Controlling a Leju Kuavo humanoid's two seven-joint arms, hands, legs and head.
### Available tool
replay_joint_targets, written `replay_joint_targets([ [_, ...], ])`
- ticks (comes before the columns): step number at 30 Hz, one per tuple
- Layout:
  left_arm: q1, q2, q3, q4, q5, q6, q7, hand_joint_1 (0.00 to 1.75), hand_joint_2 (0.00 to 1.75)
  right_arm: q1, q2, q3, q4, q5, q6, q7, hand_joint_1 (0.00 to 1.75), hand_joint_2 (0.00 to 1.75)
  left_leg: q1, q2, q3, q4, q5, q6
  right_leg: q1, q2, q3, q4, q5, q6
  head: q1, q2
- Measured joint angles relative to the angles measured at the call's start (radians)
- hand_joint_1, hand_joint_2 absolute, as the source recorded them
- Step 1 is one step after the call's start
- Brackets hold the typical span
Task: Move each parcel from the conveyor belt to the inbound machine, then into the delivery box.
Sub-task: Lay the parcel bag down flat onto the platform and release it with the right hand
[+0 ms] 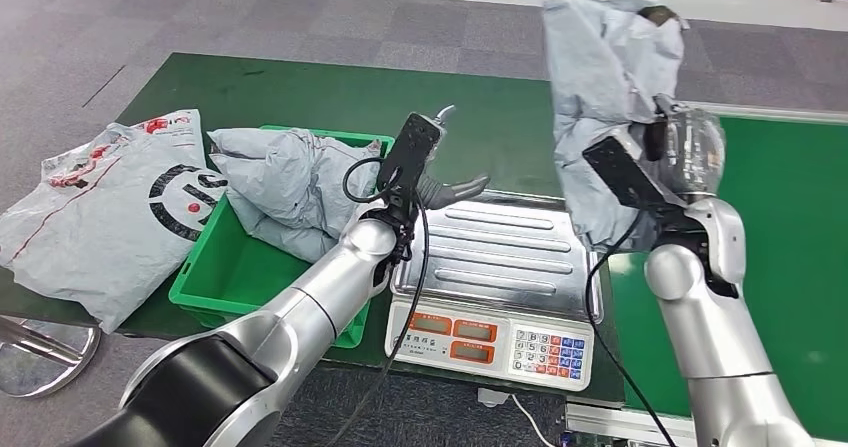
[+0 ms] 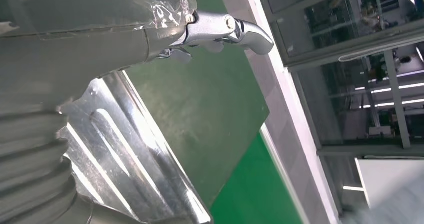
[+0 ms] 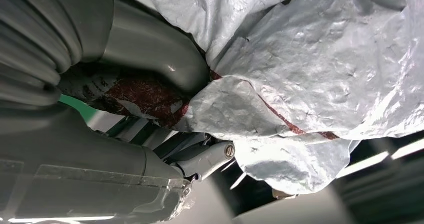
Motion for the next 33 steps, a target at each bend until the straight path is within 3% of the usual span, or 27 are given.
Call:
replay_joint_targets([
  [8, -0.009, 0.000, 0.014, -0.002, -0.008, 0.020, -0.001, 0.00, 1.75, -0.050, 0.047, 0.120, 0.057, 0.011, 0.027, 0.027, 1.75, 1.75, 0.000, 0.000, -0.001, 0.000, 0.000, 0.000, 0.000, 0.000, 0.000, 0.000, 0.000, 0.000, 0.000, 0.000],
  [14, -0.018, -0.005, 0.017, -0.009, -0.019, 0.059, 0.015, 0.00, 1.75, -0.111, 0.153, 0.194, 0.218, -0.083, 0.064, 0.046, 1.75, 1.75, 0.000, 0.000, 0.000, 0.000, 0.000, 0.000, 0.000, 0.001, -0.001, 0.000, 0.000, 0.000, 0.000, 0.000],
  [18, -0.024, -0.004, 0.019, -0.007, -0.024, 0.078, 0.022, 0.00, 1.75, -0.083, 0.184, 0.214, 0.287, -0.133, 0.081, 0.052, 1.75, 1.75, 0.001, -0.002, 0.000, -0.001, 0.000, -0.001, 0.001, -0.002, -0.001, 0.000, -0.001, -0.001, 0.000, 0.000],
  [21, -0.025, -0.001, 0.025, -0.005, -0.032, 0.093, 0.021, 0.00, 1.75, -0.018, 0.185, 0.217, 0.289, -0.091, 0.112, 0.123, 1.75, 1.75, 0.001, -0.002, -0.001, -0.001, 0.000, -0.001, 0.001, -0.001, 0.000, 0.000, -0.001, -0.001, 0.000, 0.000],
  [22, -0.025, 0.001, 0.028, -0.005, -0.035, 0.098, 0.020, 0.00, 1.75, 0.008, 0.185, 0.217, 0.283, -0.059, 0.126, 0.157, 1.51, 1.75, 0.001, -0.002, -0.001, -0.001, 0.000, -0.001, 0.000, -0.001, -0.001, 0.000, -0.001, -0.001, 0.000, 0.000],
  [23, -0.024, 0.003, 0.032, -0.005, -0.038, 0.102, 0.019, 0.00, 1.75, 0.034, 0.184, 0.217, 0.274, -0.027, 0.140, 0.188, 1.15, 1.75, 0.001, -0.001, -0.001, -0.001, -0.001, -0.001, 0.000, -0.001, -0.001, 0.000, -0.001, -0.001, 0.000, 0.000],
  [25, -0.022, 0.008, 0.039, -0.005, -0.042, 0.106, 0.019, 0.00, 1.75, 0.075, 0.184, 0.217, 0.258, 0.026, 0.170, 0.229, 0.27, 1.75, 0.000, -0.001, -0.001, -0.001, -0.001, -0.001, 0.000, -0.001, -0.001, 0.000, -0.001, -0.001, 0.000, 0.000],
  [26, -0.020, 0.011, 0.043, -0.005, -0.045, 0.108, 0.020, 0.00, 1.75, 0.089, 0.184, 0.217, 0.253, 0.046, 0.186, 0.242, 0.07, 1.75, 0.000, -0.001, -0.001, -0.001, -0.001, -0.001, 0.000, 0.000, -0.001, 0.000, -0.001, -0.001, 0.000, 0.000],
  [27, -0.017, 0.014, 0.046, -0.005, -0.049, 0.109, 0.021, 0.00, 1.75, 0.097, 0.183, 0.217, 0.249, 0.064, 0.204, 0.251, 0.00, 1.75, 0.000, -0.001, -0.001, -0.001, -0.001, -0.001, 0.000, 0.000, -0.001, 0.000, -0.001, -0.001, 0.000, 0.000],
  [33, 0.009, 0.033, 0.061, -0.011, -0.083, 0.120, 0.005, 0.00, 1.75, 0.104, 0.181, 0.217, 0.248, 0.164, 0.256, 0.269, 0.00, 1.75, 0.001, 0.000, 0.000, -0.001, -0.001, -0.002, 0.000, 0.000, -0.001, 0.000, -0.001, -0.001, 0.000, 0.000],
])
